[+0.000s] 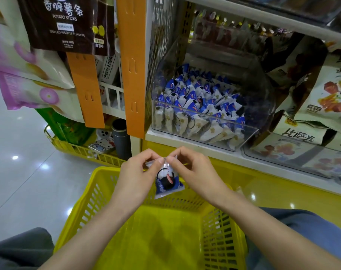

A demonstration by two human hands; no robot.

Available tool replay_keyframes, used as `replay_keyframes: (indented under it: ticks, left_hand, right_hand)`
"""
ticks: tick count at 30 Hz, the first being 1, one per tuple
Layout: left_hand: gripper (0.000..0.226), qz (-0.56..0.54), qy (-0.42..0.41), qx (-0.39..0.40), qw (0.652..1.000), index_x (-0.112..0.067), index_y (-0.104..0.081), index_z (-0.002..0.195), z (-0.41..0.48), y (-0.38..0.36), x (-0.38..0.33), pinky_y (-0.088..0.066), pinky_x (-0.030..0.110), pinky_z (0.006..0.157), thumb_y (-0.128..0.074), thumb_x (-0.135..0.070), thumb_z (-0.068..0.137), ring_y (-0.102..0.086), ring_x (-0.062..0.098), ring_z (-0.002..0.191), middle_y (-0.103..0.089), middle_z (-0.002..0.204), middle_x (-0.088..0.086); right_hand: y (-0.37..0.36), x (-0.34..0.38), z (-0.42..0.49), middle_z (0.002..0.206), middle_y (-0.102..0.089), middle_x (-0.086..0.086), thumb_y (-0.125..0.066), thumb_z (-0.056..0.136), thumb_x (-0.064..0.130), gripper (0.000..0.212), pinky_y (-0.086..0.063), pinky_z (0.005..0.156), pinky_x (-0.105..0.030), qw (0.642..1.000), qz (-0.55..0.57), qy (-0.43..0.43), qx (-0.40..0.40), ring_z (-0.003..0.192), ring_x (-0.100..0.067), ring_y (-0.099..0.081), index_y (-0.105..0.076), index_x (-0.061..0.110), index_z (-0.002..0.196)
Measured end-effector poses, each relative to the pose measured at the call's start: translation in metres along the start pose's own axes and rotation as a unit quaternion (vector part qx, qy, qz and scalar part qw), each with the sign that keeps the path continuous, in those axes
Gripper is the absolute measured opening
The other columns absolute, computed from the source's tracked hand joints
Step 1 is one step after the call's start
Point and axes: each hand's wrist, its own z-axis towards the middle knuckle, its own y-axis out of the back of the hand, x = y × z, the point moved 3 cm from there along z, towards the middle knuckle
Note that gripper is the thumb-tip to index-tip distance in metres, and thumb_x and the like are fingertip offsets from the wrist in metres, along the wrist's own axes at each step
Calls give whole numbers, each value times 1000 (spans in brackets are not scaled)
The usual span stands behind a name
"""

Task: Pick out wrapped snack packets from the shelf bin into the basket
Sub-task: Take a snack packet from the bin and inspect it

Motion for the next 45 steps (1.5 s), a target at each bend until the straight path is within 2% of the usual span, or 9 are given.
replay_keyframes:
  ticks: [4, 8, 13, 17, 24, 29, 34, 39, 45]
  left_hand:
    - [19, 44, -34, -7, 998, -27, -57, 69, -4, -1, -3, -37, 10, 49, -58, -27, 88, -55, -4, 61, -60, 60, -14]
    - [16, 13, -17, 8, 1000, -28, -59, 74, -2, 0, 0, -43, 10, 58, -61, -19, 87, -59, -4, 70, -65, 72, -15]
    - [19, -102, 78, 39, 991, -17, -61, 72, 0, -4, 2, -53, 39, 66, -57, -13, 90, -61, 15, 69, -65, 70, 3]
    - [16, -137, 96, 45, 985, -14, -61, 75, 1, -5, 1, -53, 34, 68, -55, -15, 90, -62, 17, 73, -66, 73, 6]
    - [16, -26, 125, -8, 992, -18, -51, 84, 5, 2, 11, -42, 26, 65, -62, -28, 85, -51, 14, 72, -53, 79, -1]
    - [41, -248, 247, 36, 936, -19, -65, 87, 6, -3, 9, -51, 30, 67, -32, -40, 98, -65, 19, 74, -70, 83, 4]
    - [19, -285, 195, -1, 938, -18, -70, 95, 6, 2, 10, -51, 38, 84, -55, -28, 90, -66, 18, 93, -73, 93, 0]
    - [19, -233, 156, -21, 960, -22, -66, 107, 7, 5, 6, -48, 34, 86, -53, -23, 92, -66, 11, 95, -73, 96, -6]
    - [21, -156, 66, 6, 986, -22, -60, 111, 4, 0, -2, -50, 19, 70, -53, -17, 92, -63, 4, 85, -68, 101, -5]
  right_hand:
    - [1, 0, 2, 75, -67, -8, -56, 91, 27, 20, -53, 71, -44, 999, 25, -18, 16, 74, -25, -62, -63, 13, 78]
    - [3, 0, 2, 75, -67, 7, -62, 87, 28, 6, -52, 68, -31, 999, -20, 18, 33, 72, -8, -61, -65, 24, 84]
    - [11, 7, 0, 80, -65, 14, -62, 87, 28, 8, -51, 68, -28, 988, -120, 96, 21, 76, -3, -60, -67, 22, 90]
    - [11, 13, -5, 86, -66, 10, -59, 89, 29, 12, -53, 65, -34, 972, -179, 152, 2, 77, -6, -61, -64, 20, 93]
    - [19, 9, -1, 84, -60, 10, -54, 91, 19, 2, -50, 70, -22, 990, -27, 65, -123, 83, -1, -56, -57, 20, 91]
    - [7, 16, -7, 101, -61, -4, -54, 91, 18, 13, -45, 82, -24, 977, -98, 182, -54, 97, -9, -54, -61, 7, 90]
    - [-1, 20, -11, 104, -62, -7, -51, 88, 24, 23, -48, 77, -31, 939, -215, 269, -22, 99, -20, -56, -66, 7, 88]
    - [-3, 14, -7, 103, -57, 5, -55, 92, 24, 16, -45, 80, -13, 998, -8, 35, -47, 93, -3, -54, -51, 20, 106]
    - [-5, 5, -2, 108, -68, -14, -45, 97, 22, 30, -55, 77, -28, 936, 296, -182, 53, 89, -14, -66, -60, 2, 114]
